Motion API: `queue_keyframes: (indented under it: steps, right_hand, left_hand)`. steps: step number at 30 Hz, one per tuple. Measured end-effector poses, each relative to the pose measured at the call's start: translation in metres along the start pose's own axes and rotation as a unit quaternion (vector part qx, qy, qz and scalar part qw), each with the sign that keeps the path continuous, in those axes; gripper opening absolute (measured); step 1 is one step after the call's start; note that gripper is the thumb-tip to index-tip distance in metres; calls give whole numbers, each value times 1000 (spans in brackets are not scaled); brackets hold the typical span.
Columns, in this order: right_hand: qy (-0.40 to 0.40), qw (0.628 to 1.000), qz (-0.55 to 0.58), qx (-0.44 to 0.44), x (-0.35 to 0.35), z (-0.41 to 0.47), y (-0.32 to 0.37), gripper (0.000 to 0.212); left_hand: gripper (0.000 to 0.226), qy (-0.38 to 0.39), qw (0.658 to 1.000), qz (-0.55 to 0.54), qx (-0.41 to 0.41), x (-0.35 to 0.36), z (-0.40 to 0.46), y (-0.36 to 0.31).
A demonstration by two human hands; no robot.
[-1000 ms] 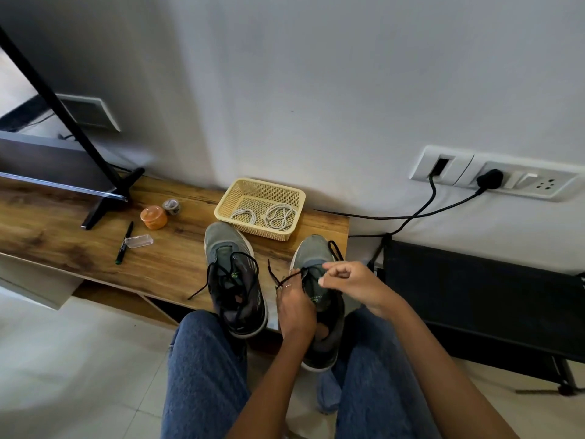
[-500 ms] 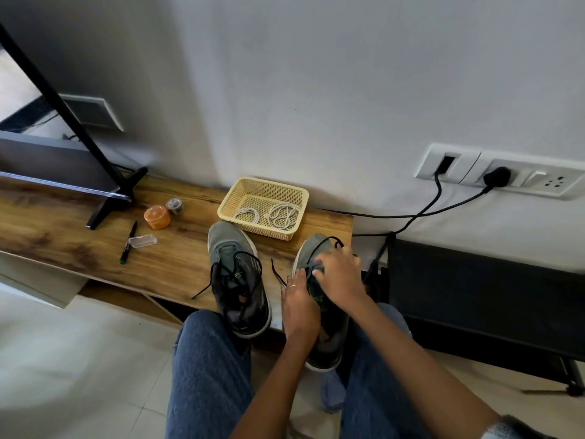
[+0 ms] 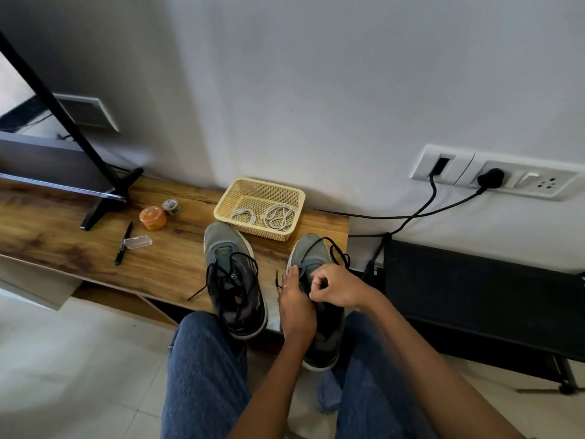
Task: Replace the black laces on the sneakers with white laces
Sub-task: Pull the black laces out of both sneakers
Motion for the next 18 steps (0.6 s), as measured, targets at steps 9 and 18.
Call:
queue_keyframes:
  steps: [9,18]
  right_hand:
    - [80,975,205,-16,-1,-27,4,19]
    - [-96,990,-80,64,-14,-1,-24,25]
  left_hand:
    - [65,5,1000,3,-19,-2,9,5]
    - [57,-13,999,30,14,-6,6,1]
Point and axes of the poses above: each hand's wrist, its own z-axis towards the middle knuckle, its own x-axis out of the palm, y = z × x, the point moved 7 cm from there along z, towards the middle knuckle, and after that the axes turned 14 degrees about -x, right-handed, at the moved point
